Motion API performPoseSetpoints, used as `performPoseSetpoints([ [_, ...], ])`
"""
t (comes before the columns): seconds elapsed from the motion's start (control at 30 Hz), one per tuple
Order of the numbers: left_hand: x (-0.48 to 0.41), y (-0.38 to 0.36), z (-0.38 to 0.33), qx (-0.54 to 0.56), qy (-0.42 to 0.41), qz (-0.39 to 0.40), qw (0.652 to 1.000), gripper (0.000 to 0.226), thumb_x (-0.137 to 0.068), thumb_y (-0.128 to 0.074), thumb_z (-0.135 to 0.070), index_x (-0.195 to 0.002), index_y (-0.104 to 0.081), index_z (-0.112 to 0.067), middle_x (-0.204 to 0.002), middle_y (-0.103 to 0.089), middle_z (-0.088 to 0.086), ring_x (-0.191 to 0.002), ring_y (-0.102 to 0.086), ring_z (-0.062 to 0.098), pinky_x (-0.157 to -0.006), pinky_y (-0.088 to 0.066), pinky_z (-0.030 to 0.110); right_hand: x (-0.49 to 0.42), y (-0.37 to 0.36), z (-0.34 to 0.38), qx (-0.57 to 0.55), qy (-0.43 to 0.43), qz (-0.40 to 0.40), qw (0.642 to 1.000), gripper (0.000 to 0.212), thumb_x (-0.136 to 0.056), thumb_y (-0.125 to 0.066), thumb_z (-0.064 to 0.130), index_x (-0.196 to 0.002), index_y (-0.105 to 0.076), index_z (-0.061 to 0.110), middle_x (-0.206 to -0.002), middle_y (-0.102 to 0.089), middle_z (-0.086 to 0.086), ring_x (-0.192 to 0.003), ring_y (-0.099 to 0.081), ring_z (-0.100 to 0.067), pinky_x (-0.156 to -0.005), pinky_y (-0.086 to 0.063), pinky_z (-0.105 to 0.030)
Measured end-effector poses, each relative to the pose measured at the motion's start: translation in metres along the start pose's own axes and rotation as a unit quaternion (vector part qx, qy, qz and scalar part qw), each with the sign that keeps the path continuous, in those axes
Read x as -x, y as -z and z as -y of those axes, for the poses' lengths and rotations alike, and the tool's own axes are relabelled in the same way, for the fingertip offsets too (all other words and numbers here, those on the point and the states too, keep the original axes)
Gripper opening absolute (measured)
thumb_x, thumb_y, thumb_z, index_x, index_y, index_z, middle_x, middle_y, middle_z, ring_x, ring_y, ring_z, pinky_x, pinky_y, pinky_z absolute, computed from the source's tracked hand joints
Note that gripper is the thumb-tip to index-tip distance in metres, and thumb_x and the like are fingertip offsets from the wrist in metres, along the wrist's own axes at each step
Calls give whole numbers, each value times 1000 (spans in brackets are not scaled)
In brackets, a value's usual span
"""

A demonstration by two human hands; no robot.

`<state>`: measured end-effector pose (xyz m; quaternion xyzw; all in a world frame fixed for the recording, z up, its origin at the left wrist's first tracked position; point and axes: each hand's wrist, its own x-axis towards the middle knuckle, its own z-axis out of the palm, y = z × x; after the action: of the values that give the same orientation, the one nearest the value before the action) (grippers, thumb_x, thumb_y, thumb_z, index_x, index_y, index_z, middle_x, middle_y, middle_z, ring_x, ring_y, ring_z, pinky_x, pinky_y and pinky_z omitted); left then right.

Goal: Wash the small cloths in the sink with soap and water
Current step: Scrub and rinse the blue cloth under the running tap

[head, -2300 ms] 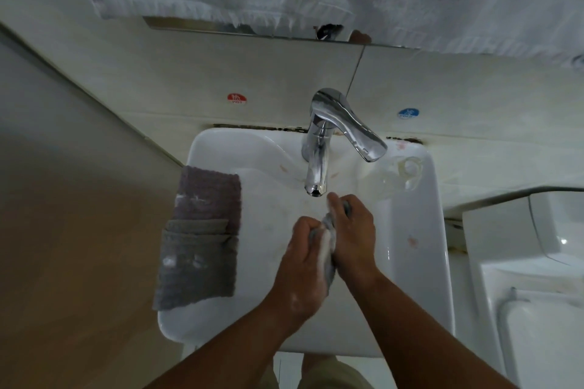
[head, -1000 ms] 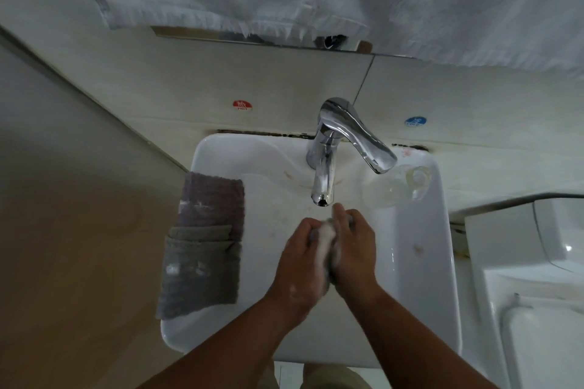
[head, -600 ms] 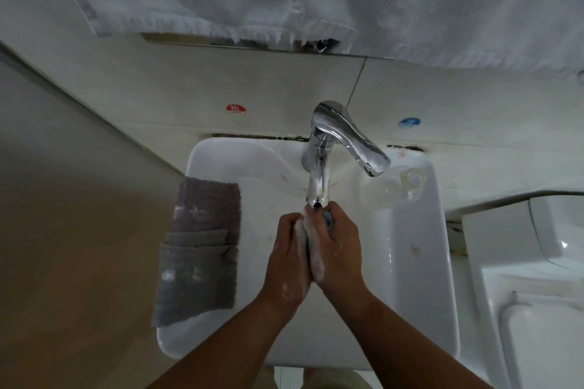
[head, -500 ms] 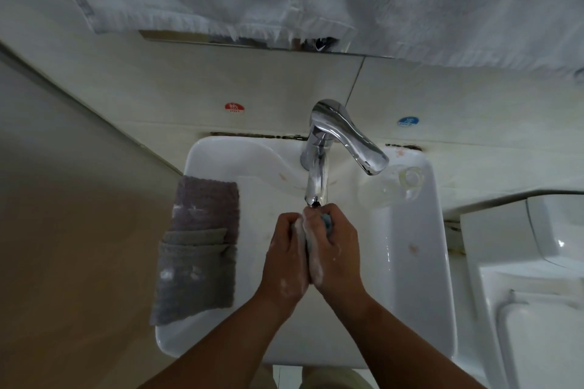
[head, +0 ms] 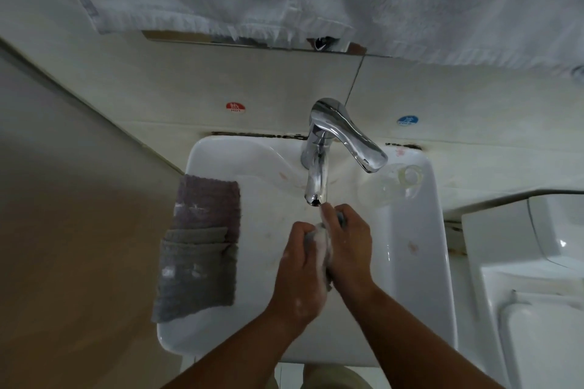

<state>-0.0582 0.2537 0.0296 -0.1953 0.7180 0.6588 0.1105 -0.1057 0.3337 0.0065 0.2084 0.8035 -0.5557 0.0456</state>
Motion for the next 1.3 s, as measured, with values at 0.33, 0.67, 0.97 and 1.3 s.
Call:
performPoseSetpoints([
  [0.33,-10,2,4,2,29,-8,1000,33,-98,-48,-48,-92,-55,-16,-85,-64,10,-81,-67,28,-73,-58,55,4,0,4,-12,-29,-4,1000,39,-97,-63,34,-63,-49,20,-54,-53,5,-50,-49,-8,-57,-40,-30],
  [0.67,-11,3,2,-30,-21,-28,999,26,-105,-44,-35,-88,-51,-17,-80,-62,6,-77,-65,20,-73,-57,43,16,1,9,16,13,5,1000,36,-98,-63,35,-67,-51,20,-59,-58,3,-54,-55,-9,-56,-44,-29],
  [0.97,-4,1,13,-4,5,-23,1000,25,-103,-43,-41,-99,-55,-21,-89,-64,2,-83,-66,18,-73,-59,32,13,3,2,3,4,10,1000,30,-99,-62,31,-73,-56,16,-64,-61,0,-57,-57,-6,-59,-46,-25],
  [1.3,-12,11,10,-10,-42,-50,998,31,-95,-45,-51,-90,-53,-21,-84,-62,2,-81,-64,23,-77,-57,49,24,-1,3,24,59,17,998,30,-100,-60,31,-73,-54,21,-63,-59,4,-57,-58,-8,-59,-48,-32],
])
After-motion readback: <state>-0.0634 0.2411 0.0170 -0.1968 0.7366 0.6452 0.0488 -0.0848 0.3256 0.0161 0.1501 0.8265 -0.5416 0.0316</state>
